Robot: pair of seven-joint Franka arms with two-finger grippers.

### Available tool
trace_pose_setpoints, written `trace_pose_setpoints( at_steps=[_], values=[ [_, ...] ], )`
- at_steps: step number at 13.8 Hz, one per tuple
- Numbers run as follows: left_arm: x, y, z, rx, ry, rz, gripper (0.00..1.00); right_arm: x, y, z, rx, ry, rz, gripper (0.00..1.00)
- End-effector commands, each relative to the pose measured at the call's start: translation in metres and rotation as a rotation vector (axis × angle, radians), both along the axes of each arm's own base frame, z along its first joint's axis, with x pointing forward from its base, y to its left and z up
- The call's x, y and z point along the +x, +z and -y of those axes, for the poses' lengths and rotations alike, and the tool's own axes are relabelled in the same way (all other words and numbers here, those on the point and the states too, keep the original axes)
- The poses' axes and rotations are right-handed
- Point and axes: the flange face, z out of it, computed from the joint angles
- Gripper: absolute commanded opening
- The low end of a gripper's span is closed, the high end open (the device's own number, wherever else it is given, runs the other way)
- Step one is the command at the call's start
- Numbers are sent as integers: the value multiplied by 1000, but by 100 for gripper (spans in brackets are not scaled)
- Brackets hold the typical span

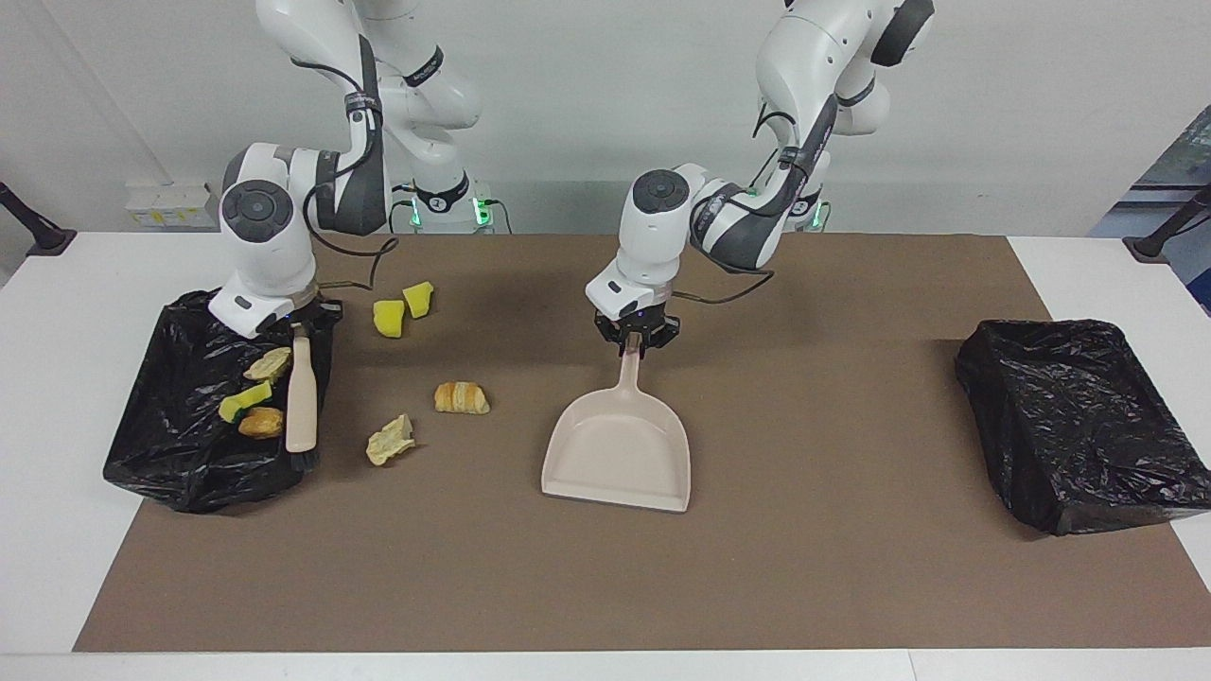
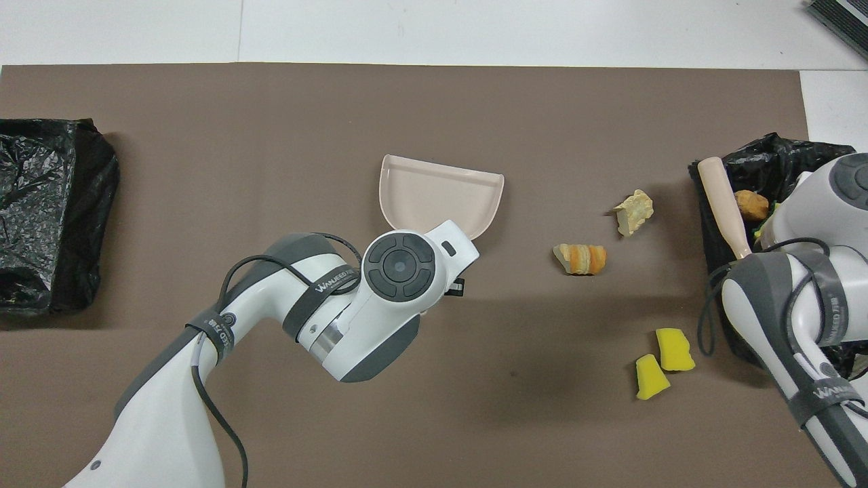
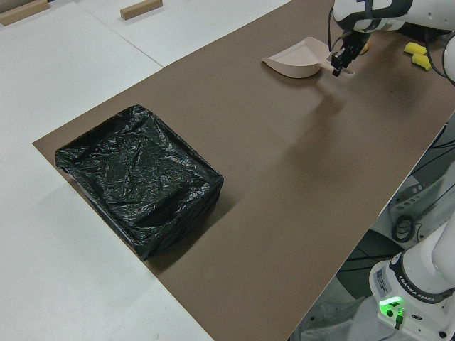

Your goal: Sweep and dump trash in bin

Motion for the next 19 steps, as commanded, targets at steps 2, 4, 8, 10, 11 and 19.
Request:
trace_pose_setpoints(
  at_steps=[2,4,8,10,11,19],
  values=[
    [2,14,-9,67,-1,-6,0,10,-7,0,-33,46,15,0],
    [-1,24,-13,88,-51,-14,0,14,-5,0,-49,161,-12,0],
    [16,36,-49,97,-245,-115,0,23,-4,-1,-36,365,-15,0],
    [20,41,-55,94,-441,-139,0,26,-13,-6,-46,381,-28,0],
    [23,41,-62,96,-506,-152,0,28,-21,-6,-58,369,-24,0],
    [33,63,-127,138,-701,-247,0,27,-47,-13,-87,225,5,0]
  ],
)
